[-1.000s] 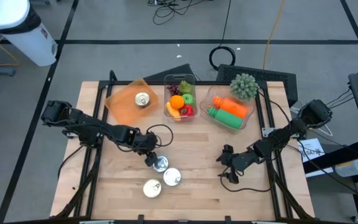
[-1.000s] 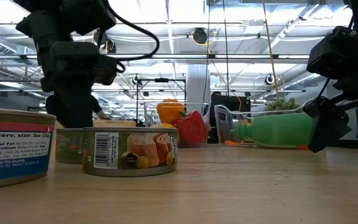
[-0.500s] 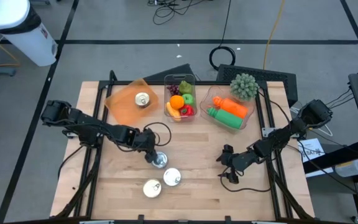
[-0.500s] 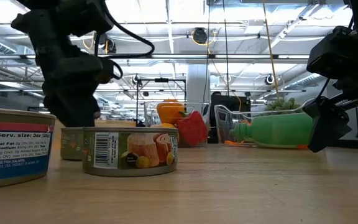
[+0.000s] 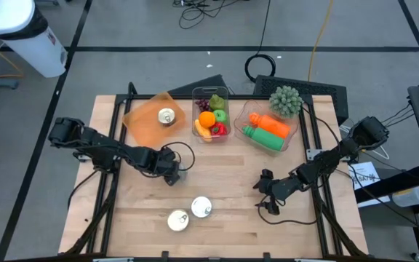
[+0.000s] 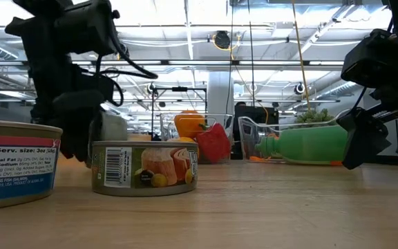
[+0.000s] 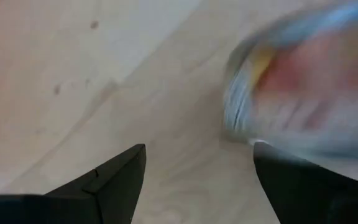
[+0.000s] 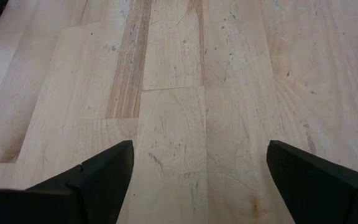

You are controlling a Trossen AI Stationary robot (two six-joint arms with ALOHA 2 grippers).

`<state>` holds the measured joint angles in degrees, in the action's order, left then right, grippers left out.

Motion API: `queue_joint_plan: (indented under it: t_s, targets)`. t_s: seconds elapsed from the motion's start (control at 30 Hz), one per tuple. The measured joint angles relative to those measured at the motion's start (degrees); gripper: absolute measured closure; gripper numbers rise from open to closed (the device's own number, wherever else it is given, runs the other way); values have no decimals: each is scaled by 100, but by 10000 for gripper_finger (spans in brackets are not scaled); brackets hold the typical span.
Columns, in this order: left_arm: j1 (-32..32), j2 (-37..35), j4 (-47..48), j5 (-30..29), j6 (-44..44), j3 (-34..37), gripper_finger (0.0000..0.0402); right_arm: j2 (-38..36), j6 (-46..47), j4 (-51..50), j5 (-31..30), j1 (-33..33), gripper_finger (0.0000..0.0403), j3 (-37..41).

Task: Pick & Place Food Item
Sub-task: Put the top green tuna can into the orange bin

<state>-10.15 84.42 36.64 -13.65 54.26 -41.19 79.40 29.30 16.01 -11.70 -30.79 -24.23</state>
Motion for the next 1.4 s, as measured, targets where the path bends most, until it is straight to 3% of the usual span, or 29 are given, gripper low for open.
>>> queue_joint_plan:
  t_s: [0.37, 0.63, 0.93, 1.13, 1.27, 1.4]
  targets:
    - [0, -4, 419, -22, 158, -4, 94, 0, 1, -1, 1, -1, 55, 0]
    - [0, -259, 301, -284, -468, -20, 94, 0, 0, -1, -4, -1, 55, 0]
    - [0, -225, 350, -719, -3122, -15, 94, 0, 0, 0, -13, 0, 55, 0]
    - [0, -232, -259, -1301, -3930, -15, 94, 0, 0, 0, -15, 0, 55, 0]
    - [0, -231, -729, -1344, -4532, -15, 94, 0, -11, -1, -17, 0, 55, 0]
    - [0, -232, -1143, -1340, -4603, -15, 94, 0, -15, -2, -17, 0, 55, 0]
